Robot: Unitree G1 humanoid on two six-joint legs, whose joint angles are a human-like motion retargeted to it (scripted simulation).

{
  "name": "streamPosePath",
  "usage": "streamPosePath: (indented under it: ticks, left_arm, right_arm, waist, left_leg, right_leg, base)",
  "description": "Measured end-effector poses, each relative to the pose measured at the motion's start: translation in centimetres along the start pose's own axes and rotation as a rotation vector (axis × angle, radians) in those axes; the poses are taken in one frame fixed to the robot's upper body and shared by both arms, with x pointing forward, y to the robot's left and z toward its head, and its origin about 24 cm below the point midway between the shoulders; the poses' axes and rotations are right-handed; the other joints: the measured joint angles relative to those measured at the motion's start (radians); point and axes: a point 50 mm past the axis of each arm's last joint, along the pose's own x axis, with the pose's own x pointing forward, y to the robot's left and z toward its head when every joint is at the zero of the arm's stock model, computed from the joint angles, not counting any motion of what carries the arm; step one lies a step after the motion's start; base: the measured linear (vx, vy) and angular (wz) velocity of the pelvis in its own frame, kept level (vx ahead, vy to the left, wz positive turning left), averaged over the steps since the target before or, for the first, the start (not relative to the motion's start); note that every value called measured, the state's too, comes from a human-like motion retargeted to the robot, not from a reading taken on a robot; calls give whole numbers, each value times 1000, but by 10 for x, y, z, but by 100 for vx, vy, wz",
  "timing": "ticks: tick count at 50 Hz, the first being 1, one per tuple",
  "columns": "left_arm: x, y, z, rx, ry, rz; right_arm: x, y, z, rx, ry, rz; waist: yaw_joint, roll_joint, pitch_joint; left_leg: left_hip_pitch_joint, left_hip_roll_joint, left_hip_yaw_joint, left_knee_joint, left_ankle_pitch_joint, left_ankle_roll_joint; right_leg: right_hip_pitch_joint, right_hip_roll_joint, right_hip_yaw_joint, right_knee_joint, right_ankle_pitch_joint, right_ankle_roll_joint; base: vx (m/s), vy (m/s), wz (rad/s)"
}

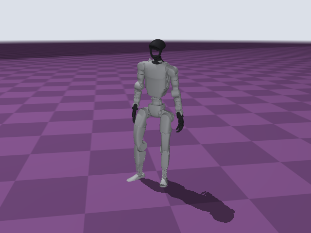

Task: Upper body actions

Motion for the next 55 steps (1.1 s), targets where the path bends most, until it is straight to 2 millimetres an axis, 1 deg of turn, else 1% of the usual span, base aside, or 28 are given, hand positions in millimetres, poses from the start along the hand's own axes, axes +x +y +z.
streamPosePath:
  ticks: [2, 5, 9, 10, 13, 15, 16, 20, 23, 27, 30, 32, 34, 35, 37, 38, 40, 42, 43, 44, 45, 46, 47, 48, 50, 52, 55]
  left_arm:
    - [0, 0, -2, -18, 0, -4]
    - [0, -2, -6, -38, 11, -13]
    - [-1, -2, -15, -38, 38, -6]
    - [-1, -3, -16, -37, 45, -5]
    - [-1, -4, -17, -41, 48, -6]
    - [-1, -6, -15, -50, 42, -12]
    - [-1, -6, -12, -49, 36, -15]
    - [0, -5, -1, -30, 6, -18]
    - [1, -7, 11, -8, -30, -19]
    - [0, -18, 31, -8, -102, -60]
    - [-1, -28, 43, -12, -158, -114]
    - [-2, -31, 49, 10, -193, -139]
    - [-2, -30, 50, 30, -212, -136]
    - [-2, -28, 49, 37, -216, -130]
    - [-2, -25, 42, 38, -204, -116]
    - [-1, -23, 38, 35, -193, -111]
    - [-1, -18, 26, 23, -152, -97]
    - [0, -11, 15, 11, -101, -77]
    - [0, -11, 11, 11, -81, -76]
    - [0, -12, 6, 7, -57, -74]
    - [0, -13, 0, 0, -32, -71]
    - [0, -15, -5, -9, -13, -72]
    - [-1, -17, -9, -21, 5, -72]
    - [-1, -19, -14, -36, 22, -74]
    - [-2, -25, -21, -72, 46, -85]
    - [-2, -29, -25, -91, 55, -94]
    - [-3, -34, -25, -84, 50, -106]
  right_arm:
    - [0, -1, -1, -48, 0, -12]
    - [0, -2, -2, -73, 10, -19]
    - [-1, 0, -10, -10, 58, -11]
    - [-2, 1, -13, 16, 74, -10]
    - [-3, 0, -19, 77, 111, -16]
    - [-4, -1, -24, 113, 143, -27]
    - [-4, -1, -26, 126, 155, -35]
    - [-7, -2, -37, 175, 198, -58]
    - [-10, 1, -52, 222, 245, -71]
    - [-16, 9, -75, 326, 331, -87]
    - [-20, 16, -88, 418, 380, -86]
    - [-22, 22, -93, 490, 403, -78]
    - [-22, 25, -92, 528, 408, -69]
    - [-21, 27, -91, 537, 407, -63]
    - [-19, 28, -82, 511, 385, -45]
    - [-17, 27, -76, 490, 368, -36]
    - [-12, 26, -60, 416, 310, -15]
    - [-6, 21, -36, 303, 218, 4]
    - [-4, 16, -27, 253, 181, -1]
    - [-3, 12, -19, 200, 151, -7]
    - [-1, 8, -11, 145, 123, -15]
    - [-1, 5, -6, 105, 104, -23]
    - [0, 2, -1, 67, 85, -32]
    - [0, -1, 5, 32, 66, -41]
    - [1, -6, 17, -15, 27, -58]
    - [1, -6, 23, -15, 9, -55]
    - [2, -5, 26, 36, -2, -41]
  waist:
    - [5, 7, -2]
    - [-6, 26, -2]
    - [-10, 34, -19]
    - [-7, 33, -26]
    - [3, 29, -48]
    - [-10, 25, -60]
    - [-20, 26, -60]
    - [-69, 39, -61]
    - [-98, 58, -71]
    - [-139, 94, -94]
    - [-160, 122, -124]
    - [-160, 130, -150]
    - [-140, 115, -162]
    - [-129, 101, -164]
    - [-116, 60, -163]
    - [-110, 38, -160]
    - [-82, -23, -132]
    - [-46, -47, -84]
    - [-52, -56, -81]
    - [-48, -56, -79]
    - [-39, -51, -78]
    - [-30, -49, -74]
    - [-22, -48, -71]
    - [-16, -50, -65]
    - [-18, -48, -52]
    - [-15, -36, -37]
    - [-28, -11, -32]
  left_leg:
    - [27, 8, 110, -11, -22, 5]
    - [57, 20, 211, -25, -45, 2]
    - [101, 1, 364, -54, -81, -13]
    - [110, -7, 399, -61, -90, -20]
    - [114, -16, 468, -66, -106, -45]
    - [118, -13, 532, -56, -117, -72]
    - [123, -9, 552, -50, -119, -84]
    - [147, 10, 609, -30, -128, -122]
    - [164, 21, 633, -19, -127, -145]
    - [180, 31, 644, -15, -125, -166]
    - [182, 41, 655, -12, -113, -178]
    - [177, 41, 639, 3, -84, -145]
    - [180, 36, 622, 35, -32, -108]
    - [187, 33, 616, 58, 6, -86]
    - [187, 29, 583, 127, 94, -23]
    - [181, 27, 556, 170, 133, 17]
    - [158, 36, 463, 325, 217, 132]
    - [119, 93, 329, 529, 293, 132]
    - [73, 76, 266, 574, 336, 131]
    - [24, 46, 172, 604, 371, 96]
    - [-27, 8, 61, 627, 403, 43]
    - [-55, -22, 2, 634, 412, 27]
    - [-77, -42, -36, 638, 415, 23]
    - [-85, -38, -32, 634, 407, 45]
    - [-83, 12, 34, 597, 366, 115]
    - [-83, 29, 30, 544, 338, 132]
    - [-137, -25, -92, 401, 360, 127]
  right_leg:
    - [12, -26, -188, -2, -58, 5]
    - [71, -42, -483, -26, -123, 17]
    - [130, -13, -778, -87, -187, 66]
    - [136, -5, -841, -102, -196, 81]
    - [130, 18, -939, -134, -205, 107]
    - [124, 37, -1014, -155, -201, 121]
    - [121, 43, -1022, -161, -189, 121]
    - [116, 61, -1029, -168, -155, 109]
    - [108, 74, -992, -155, -150, 83]
    - [95, 75, -930, -105, -172, 90]
    - [74, 74, -877, -79, -180, 99]
    - [51, 63, -822, -68, -184, 102]
    - [37, 46, -766, -62, -190, 98]
    - [35, 35, -738, -62, -194, 96]
    - [35, 2, -682, -65, -200, 95]
    - [37, -17, -653, -66, -202, 96]
    - [60, -63, -574, -70, -198, 97]
    - [98, -54, -510, -73, -195, 85]
    - [92, -75, -505, -80, -176, 82]
    - [88, -76, -490, -83, -165, 78]
    - [86, -69, -469, -86, -157, 72]
    - [87, -65, -451, -88, -151, 68]
    - [90, -62, -433, -90, -145, 65]
    - [94, -62, -414, -90, -141, 62]
    - [106, -61, -381, -89, -131, 57]
    - [124, -38, -350, -91, -130, 51]
    - [130, -15, -306, -99, -113, 51]
  base:
    - [-23, 8, -298]
    - [-32, 4, -264]
    - [-34, -3, -281]
    - [-25, -5, -270]
    - [-24, -11, -246]
    - [-28, -16, -259]
    - [-25, -14, -212]
    - [-17, -17, -139]
    - [-5, -11, -105]
    - [1, -16, -49]
    - [6, -20, -27]
    - [8, -14, -48]
    - [8, -18, -91]
    - [7, -22, -116]
    - [5, -23, -121]
    - [6, -24, -143]
    - [10, -26, -199]
    - [9, -16, -200]
    - [-2, -2, -122]
    - [-4, 2, -109]
    - [3, -1, -141]
    - [6, -2, -149]
    - [8, -3, -147]
    - [9, -2, -149]
    - [11, -1, -147]
    - [13, -5, -138]
    - [10, 5, -106]
